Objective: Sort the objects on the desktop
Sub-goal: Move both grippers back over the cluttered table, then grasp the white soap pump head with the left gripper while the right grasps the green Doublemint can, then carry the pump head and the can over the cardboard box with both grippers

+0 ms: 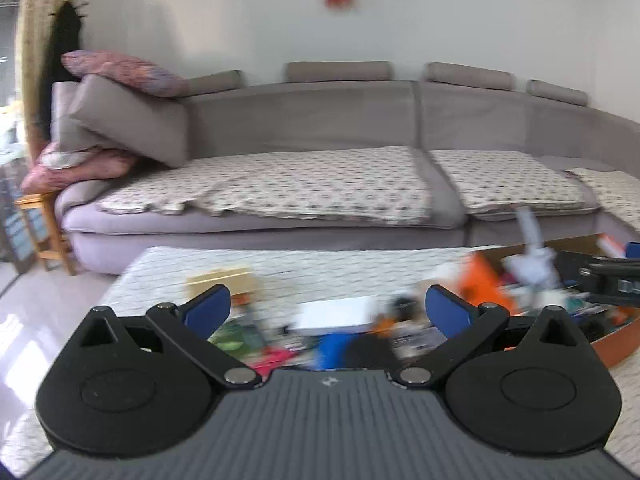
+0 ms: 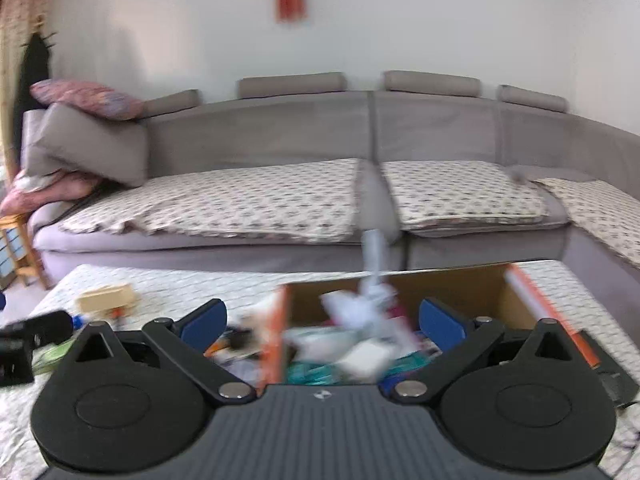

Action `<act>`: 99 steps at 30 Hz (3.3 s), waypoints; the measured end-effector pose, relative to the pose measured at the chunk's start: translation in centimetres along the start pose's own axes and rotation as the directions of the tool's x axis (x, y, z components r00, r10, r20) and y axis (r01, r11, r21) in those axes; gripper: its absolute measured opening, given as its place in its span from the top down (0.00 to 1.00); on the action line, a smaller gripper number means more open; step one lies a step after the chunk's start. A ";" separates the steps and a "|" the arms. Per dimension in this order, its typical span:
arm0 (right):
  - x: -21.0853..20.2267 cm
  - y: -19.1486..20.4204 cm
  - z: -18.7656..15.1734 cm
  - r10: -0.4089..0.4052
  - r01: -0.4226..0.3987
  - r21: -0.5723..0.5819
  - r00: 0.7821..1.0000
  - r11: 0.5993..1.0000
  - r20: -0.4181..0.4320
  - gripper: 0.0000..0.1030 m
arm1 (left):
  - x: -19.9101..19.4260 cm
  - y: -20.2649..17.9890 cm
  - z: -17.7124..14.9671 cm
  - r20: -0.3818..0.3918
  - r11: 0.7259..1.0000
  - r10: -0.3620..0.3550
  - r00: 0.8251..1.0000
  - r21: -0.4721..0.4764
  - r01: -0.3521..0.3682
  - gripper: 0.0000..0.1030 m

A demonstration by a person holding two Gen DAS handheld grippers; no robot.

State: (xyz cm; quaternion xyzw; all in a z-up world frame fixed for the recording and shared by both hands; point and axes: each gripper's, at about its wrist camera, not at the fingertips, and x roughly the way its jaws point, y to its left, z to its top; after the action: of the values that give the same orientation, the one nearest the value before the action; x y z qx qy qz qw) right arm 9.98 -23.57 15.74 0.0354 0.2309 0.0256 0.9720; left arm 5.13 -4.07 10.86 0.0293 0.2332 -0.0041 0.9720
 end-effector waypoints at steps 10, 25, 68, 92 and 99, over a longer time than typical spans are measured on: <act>2.7 7.6 -4.5 0.106 -0.109 -0.066 0.993 0.992 -0.045 0.00 | 3.0 8.4 -5.4 -0.024 0.994 0.091 0.996 -0.050 -0.092 0.00; 5.4 14.9 -9.6 0.211 -0.225 -0.119 0.970 0.967 -0.120 0.00 | 3.0 15.8 -8.2 0.010 0.975 0.196 0.981 -0.110 -0.194 0.00; 11.4 16.1 -9.9 0.383 -0.421 -0.114 0.887 0.900 -0.258 0.94 | 10.1 22.5 -10.2 -0.167 0.986 0.102 0.981 -0.117 -0.122 0.31; 8.7 18.0 -10.7 0.392 -0.451 -0.214 0.880 0.867 -0.269 0.74 | 10.6 22.7 -9.9 -0.178 0.981 0.095 0.980 -0.148 -0.122 0.31; 7.4 18.0 -10.2 0.415 -0.469 -0.218 0.874 0.856 -0.253 0.74 | 9.8 23.5 -9.7 -0.153 0.976 0.108 0.982 -0.170 -0.134 0.89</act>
State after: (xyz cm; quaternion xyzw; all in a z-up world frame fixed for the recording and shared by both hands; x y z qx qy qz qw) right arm 11.41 -4.58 4.77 -0.0488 0.3058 0.2840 0.9074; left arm 10.00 20.05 -0.94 -0.0441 0.2992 0.0785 0.9499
